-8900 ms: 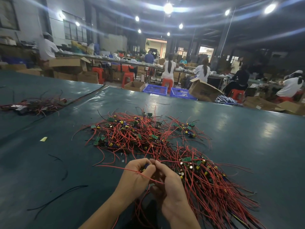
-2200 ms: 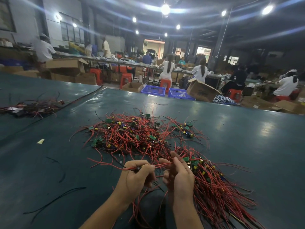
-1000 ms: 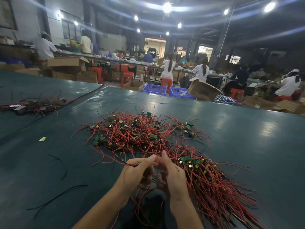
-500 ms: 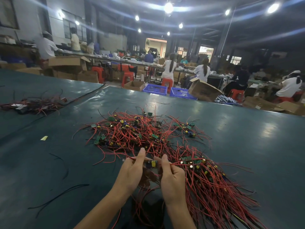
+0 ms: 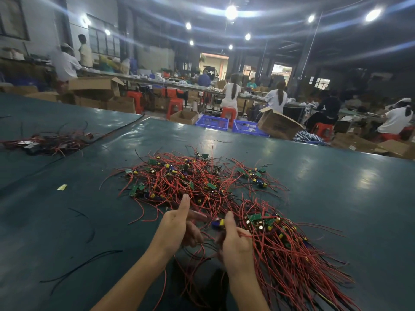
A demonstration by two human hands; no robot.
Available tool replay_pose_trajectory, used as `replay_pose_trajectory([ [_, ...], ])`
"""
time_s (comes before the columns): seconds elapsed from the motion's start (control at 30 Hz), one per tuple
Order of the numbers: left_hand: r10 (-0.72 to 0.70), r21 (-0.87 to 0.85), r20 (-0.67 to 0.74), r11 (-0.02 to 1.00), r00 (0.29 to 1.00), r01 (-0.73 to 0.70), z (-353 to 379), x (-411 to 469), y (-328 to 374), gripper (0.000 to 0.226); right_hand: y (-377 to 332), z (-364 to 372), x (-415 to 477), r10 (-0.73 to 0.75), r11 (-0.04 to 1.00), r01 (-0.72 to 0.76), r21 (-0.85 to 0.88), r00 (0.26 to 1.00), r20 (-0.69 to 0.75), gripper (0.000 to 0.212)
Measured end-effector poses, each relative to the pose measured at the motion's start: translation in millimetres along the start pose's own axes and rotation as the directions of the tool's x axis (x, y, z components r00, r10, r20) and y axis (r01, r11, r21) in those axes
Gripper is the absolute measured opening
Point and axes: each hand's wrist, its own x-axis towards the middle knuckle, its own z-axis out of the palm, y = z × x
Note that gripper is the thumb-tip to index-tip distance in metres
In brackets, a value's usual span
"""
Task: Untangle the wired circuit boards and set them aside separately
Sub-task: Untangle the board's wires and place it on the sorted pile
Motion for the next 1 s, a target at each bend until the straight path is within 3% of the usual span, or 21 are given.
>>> replay_pose_trajectory([
  [0.07,0.047,0.018,-0.042,0.999,0.998,-0.047,-4,1,-2,0.075,-2,-6,4,0.134,0.977,-0.113,0.182,0.985,-0.109,0.061],
  [0.13,0.146,0.198,-0.109,0.972,0.983,-0.122,-9,4,-9,0.069,-4,-13,8,0.200,0.910,-0.122,0.396,0.966,-0.162,0.057],
  [0.23,0.294,0.647,-0.050,0.737,0.954,-0.193,-15,8,-25,0.043,-9,-21,13,0.206,0.762,-0.041,0.646,0.962,-0.182,0.046],
  [0.3,0.240,0.790,0.070,0.579,0.968,-0.201,-15,10,-36,0.039,-10,-24,15,0.220,0.730,-0.032,0.683,0.956,-0.191,0.037],
  [0.4,0.119,0.898,0.187,0.382,0.975,-0.218,-12,13,-53,0.049,-9,-24,16,0.225,0.748,-0.039,0.662,0.954,-0.199,0.031],
  [0.47,0.109,0.914,0.213,0.328,0.971,-0.237,-11,14,-57,0.054,-7,-23,15,0.225,0.761,-0.054,0.647,0.956,-0.186,0.028],
  [0.67,0.171,0.909,0.150,0.362,0.974,-0.204,-6,22,-52,0.051,-5,-18,16,0.215,0.795,-0.096,0.599,0.968,-0.130,0.024],
  [0.77,0.299,0.840,0.062,0.500,0.952,-0.212,-4,20,-46,0.037,-3,-16,15,0.184,0.837,-0.112,0.536,0.979,-0.084,0.020],
  [0.87,0.446,0.690,-0.005,0.650,0.895,-0.319,-1,11,-36,0.018,-3,-11,12,0.118,0.905,-0.096,0.414,0.993,-0.028,0.015],
  [1.0,0.456,0.440,-0.131,0.822,0.880,-0.360,9,-5,-18,0.028,-2,-1,6,-0.017,0.985,0.013,0.173,1.000,0.023,0.013],
])
